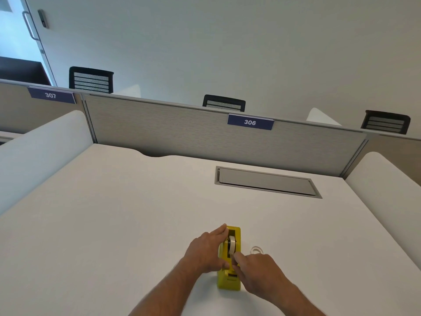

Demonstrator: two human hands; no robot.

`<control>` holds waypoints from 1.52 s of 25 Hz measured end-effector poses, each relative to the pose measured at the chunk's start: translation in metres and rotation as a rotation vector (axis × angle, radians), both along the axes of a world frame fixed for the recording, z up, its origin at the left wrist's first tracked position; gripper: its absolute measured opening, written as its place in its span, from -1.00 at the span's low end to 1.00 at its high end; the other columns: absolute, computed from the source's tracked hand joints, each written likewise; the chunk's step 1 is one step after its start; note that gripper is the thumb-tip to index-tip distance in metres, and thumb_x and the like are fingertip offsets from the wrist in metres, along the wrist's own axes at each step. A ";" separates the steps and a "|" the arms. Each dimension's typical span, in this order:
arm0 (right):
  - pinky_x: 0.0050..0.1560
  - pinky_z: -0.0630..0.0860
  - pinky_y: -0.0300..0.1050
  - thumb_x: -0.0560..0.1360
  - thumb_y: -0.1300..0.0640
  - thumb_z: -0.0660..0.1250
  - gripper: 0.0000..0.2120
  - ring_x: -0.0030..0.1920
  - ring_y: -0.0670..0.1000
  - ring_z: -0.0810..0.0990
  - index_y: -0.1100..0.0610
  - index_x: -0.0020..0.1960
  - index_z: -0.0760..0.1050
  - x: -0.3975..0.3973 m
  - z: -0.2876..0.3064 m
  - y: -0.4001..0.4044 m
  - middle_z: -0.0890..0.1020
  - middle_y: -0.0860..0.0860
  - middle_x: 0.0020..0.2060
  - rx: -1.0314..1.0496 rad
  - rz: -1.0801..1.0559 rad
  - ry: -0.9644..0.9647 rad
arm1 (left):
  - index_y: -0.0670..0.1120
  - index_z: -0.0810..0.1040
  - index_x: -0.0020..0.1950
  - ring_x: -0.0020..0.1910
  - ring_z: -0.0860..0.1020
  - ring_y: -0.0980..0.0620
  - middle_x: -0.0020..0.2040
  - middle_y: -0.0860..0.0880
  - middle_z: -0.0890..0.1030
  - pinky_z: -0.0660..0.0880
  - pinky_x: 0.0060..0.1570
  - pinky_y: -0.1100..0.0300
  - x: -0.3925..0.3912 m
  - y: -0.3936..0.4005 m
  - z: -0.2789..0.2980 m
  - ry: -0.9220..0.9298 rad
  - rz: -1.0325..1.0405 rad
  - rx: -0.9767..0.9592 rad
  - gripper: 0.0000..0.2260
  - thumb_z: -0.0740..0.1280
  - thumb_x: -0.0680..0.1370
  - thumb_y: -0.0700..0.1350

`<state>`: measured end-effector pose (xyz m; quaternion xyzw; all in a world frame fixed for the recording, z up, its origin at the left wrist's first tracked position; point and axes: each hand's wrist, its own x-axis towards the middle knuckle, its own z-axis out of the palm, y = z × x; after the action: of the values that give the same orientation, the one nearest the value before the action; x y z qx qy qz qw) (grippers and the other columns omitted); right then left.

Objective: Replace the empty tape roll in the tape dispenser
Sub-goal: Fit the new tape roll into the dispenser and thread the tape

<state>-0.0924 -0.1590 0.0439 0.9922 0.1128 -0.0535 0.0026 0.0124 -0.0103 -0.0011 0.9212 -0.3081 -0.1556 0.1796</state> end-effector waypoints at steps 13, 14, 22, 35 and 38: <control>-0.31 0.31 -0.07 0.63 -0.11 -0.13 -0.61 -0.16 0.15 0.62 0.06 0.12 0.39 -0.011 -0.014 -0.001 0.67 0.08 -0.08 0.028 0.018 -0.050 | 0.13 0.03 0.61 0.53 0.29 -0.02 0.63 0.27 -0.02 0.34 0.46 0.00 0.004 0.003 -0.005 0.015 0.002 -0.034 -0.10 0.49 0.43 0.17; -0.29 0.31 -0.07 0.66 -0.08 -0.06 -0.67 -0.14 0.15 0.62 0.06 0.12 0.39 -0.010 -0.013 -0.001 0.67 0.07 -0.07 0.031 0.012 -0.043 | 0.13 0.03 0.61 0.53 0.29 -0.02 0.63 0.26 -0.01 0.34 0.47 0.00 0.004 0.003 -0.005 0.016 0.004 -0.037 -0.10 0.49 0.43 0.17; -0.37 0.40 -0.07 0.57 -0.13 -0.05 -0.61 -0.28 0.06 0.60 0.00 -0.07 0.49 -0.015 -0.029 -0.005 0.66 -0.01 -0.24 0.152 0.037 -0.187 | 0.13 0.02 0.61 0.56 0.27 0.03 0.63 0.27 -0.01 0.35 0.46 0.00 0.003 0.002 -0.005 0.027 0.021 -0.046 -0.08 0.51 0.41 0.17; -0.49 0.45 -0.28 0.34 0.08 0.58 -0.83 -0.29 -0.06 0.51 -0.01 -0.13 0.63 -0.022 -0.044 0.001 0.56 -0.05 -0.28 0.218 0.057 -0.389 | 0.14 0.04 0.61 0.55 0.27 0.05 0.62 0.28 -0.01 0.35 0.46 0.02 0.001 0.001 -0.004 0.043 0.046 -0.071 -0.08 0.53 0.41 0.12; -0.50 0.45 -0.28 0.32 0.04 0.59 -0.83 -0.30 -0.06 0.52 -0.02 -0.15 0.65 -0.022 -0.043 0.001 0.57 -0.06 -0.30 0.213 0.046 -0.389 | 0.14 0.04 0.61 0.55 0.27 0.04 0.63 0.28 -0.01 0.36 0.46 0.01 0.000 0.001 -0.003 0.048 0.042 -0.063 -0.08 0.52 0.41 0.13</control>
<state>-0.1144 -0.1579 0.0006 0.9757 0.1377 0.1511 -0.0792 0.0126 -0.0092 -0.0038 0.9174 -0.2889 -0.1642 0.2190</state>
